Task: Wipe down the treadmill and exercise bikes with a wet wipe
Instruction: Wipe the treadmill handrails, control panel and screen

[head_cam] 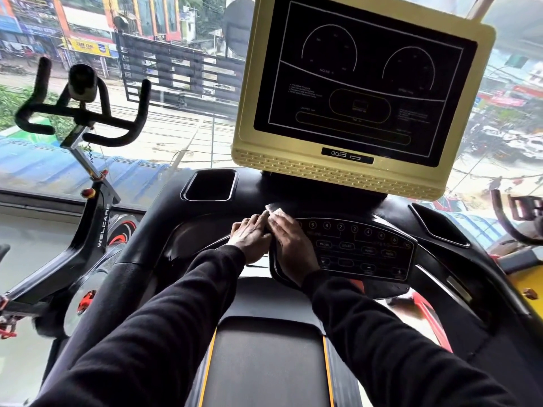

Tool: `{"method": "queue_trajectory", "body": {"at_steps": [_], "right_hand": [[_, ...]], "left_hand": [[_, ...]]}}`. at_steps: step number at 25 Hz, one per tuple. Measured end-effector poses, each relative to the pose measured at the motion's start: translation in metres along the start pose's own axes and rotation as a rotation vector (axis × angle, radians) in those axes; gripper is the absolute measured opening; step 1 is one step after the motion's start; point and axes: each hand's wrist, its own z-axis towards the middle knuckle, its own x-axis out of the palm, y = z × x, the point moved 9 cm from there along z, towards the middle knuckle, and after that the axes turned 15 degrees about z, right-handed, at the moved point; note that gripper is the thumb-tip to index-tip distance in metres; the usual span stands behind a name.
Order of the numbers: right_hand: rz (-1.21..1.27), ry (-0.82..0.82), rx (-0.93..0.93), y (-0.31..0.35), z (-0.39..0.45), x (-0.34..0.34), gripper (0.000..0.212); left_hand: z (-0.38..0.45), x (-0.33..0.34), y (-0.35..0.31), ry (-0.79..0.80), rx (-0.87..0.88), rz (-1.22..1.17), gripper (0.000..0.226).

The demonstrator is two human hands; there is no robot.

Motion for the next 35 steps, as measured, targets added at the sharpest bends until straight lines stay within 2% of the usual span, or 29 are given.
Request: {"method": "queue_trajectory", "body": {"at_steps": [2, 5, 9, 13, 16, 18, 22, 25, 27, 31, 35], "right_hand": [[0.021, -0.006, -0.057, 0.010, -0.023, 0.000, 0.029], [0.017, 0.070, -0.112, 0.016, -0.057, 0.000, 0.021], [0.010, -0.027, 0.074, 0.005, -0.073, -0.011, 0.025], [0.026, 0.032, 0.001, 0.014, -0.093, -0.016, 0.019], [-0.041, -0.082, 0.106, 0.000, -0.096, -0.033, 0.019], [-0.078, -0.056, 0.148, 0.003, -0.096, -0.022, 0.020], [-0.076, 0.041, 0.040, 0.005, -0.102, -0.026, 0.019], [-0.147, -0.066, 0.117, -0.015, -0.114, -0.056, 0.020], [-0.165, -0.112, 0.185, -0.015, -0.116, -0.052, 0.022], [-0.097, -0.008, 0.034, 0.007, -0.117, -0.045, 0.027], [-0.204, -0.099, 0.079, -0.014, -0.124, -0.073, 0.020]], "left_hand": [[0.001, 0.000, 0.000, 0.007, 0.015, 0.001, 0.067], [-0.001, 0.000, 0.000, 0.005, 0.017, 0.021, 0.081], [-0.006, 0.000, -0.003, -0.028, 0.045, 0.094, 0.098], [-0.011, 0.002, -0.004, -0.046, 0.057, 0.124, 0.120], [-0.015, 0.003, -0.002, -0.072, 0.057, 0.119, 0.134], [-0.016, 0.005, -0.002, -0.074, 0.057, 0.110, 0.139], [-0.017, 0.006, -0.002, -0.080, 0.055, 0.112, 0.145], [-0.018, 0.007, 0.000, -0.092, 0.044, 0.110, 0.143], [-0.018, 0.005, 0.001, -0.102, 0.041, 0.110, 0.143], [-0.019, 0.007, 0.000, -0.100, 0.034, 0.114, 0.143], [-0.020, 0.006, 0.000, -0.113, 0.043, 0.108, 0.142]]}}
